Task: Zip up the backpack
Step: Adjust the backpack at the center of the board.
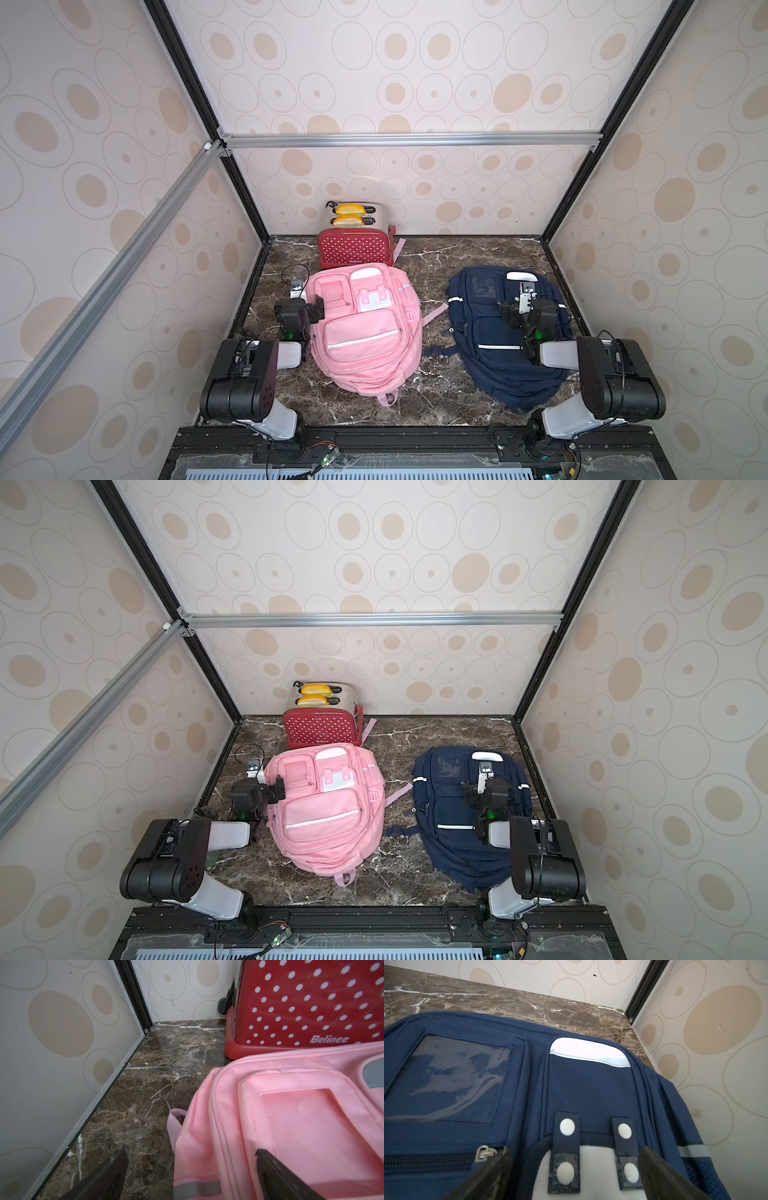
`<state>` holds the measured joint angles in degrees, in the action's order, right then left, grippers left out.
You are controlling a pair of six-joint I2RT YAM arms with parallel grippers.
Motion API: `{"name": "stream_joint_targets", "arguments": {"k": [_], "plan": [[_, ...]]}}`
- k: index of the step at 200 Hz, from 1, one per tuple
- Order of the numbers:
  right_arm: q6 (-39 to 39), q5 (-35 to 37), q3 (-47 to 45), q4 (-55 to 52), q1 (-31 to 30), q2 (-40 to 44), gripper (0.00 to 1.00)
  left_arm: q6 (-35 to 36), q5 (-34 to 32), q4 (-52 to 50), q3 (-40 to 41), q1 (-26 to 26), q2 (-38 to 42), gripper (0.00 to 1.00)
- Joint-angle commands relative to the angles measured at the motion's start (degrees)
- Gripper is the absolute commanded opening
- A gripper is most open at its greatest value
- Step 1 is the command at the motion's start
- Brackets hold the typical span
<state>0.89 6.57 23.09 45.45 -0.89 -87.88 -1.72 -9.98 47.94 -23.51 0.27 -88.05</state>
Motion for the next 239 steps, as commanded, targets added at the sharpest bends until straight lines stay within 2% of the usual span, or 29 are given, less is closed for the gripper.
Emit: {"name": "stream_joint_targets", "arguments": {"k": [1, 157, 167, 177, 189, 204, 222, 239], "plan": [[-0.09, 0.64, 0.4, 0.34, -0.26, 0.08, 1.0, -0.39, -0.31, -0.44, -0.97, 0.33, -0.18, 0.99], [-0.09, 0.64, 0.39, 0.3, -0.24, 0.16, 1.0, -0.39, -0.22, -0.41, -0.95, 0.36, -0.1, 0.99], [0.47, -0.05, 1.15, -0.14, -0.25, 0.44, 0.97, 0.0, -0.17, -0.45, -1.45, 0.28, 0.25, 0.99], [0.3, -0.04, 4.95, -9.22, -0.24, 2.65, 0.94, 0.28, -1.35, -9.61, -5.8, -0.3, 2.97, 0.99], [0.23, 0.57, 12.54, -25.15, -0.25, 4.98, 0.91, -2.08, -3.78, -30.42, -15.54, -1.04, 5.73, 0.99], [0.04, 1.0, 20.89, -38.94, -0.24, 5.95, 0.83, -4.24, 0.14, -47.01, -26.15, -1.59, 6.33, 0.99], [-0.22, -1.26, 28.83, -49.73, -0.18, 6.09, 0.78, -6.03, 0.83, -52.76, -32.55, -5.78, 7.42, 0.99], [-1.39, -5.67, 35.07, -57.63, -0.25, 5.38, 0.81, -9.79, 7.95, -51.38, -35.08, -9.72, 8.74, 0.99]]}}
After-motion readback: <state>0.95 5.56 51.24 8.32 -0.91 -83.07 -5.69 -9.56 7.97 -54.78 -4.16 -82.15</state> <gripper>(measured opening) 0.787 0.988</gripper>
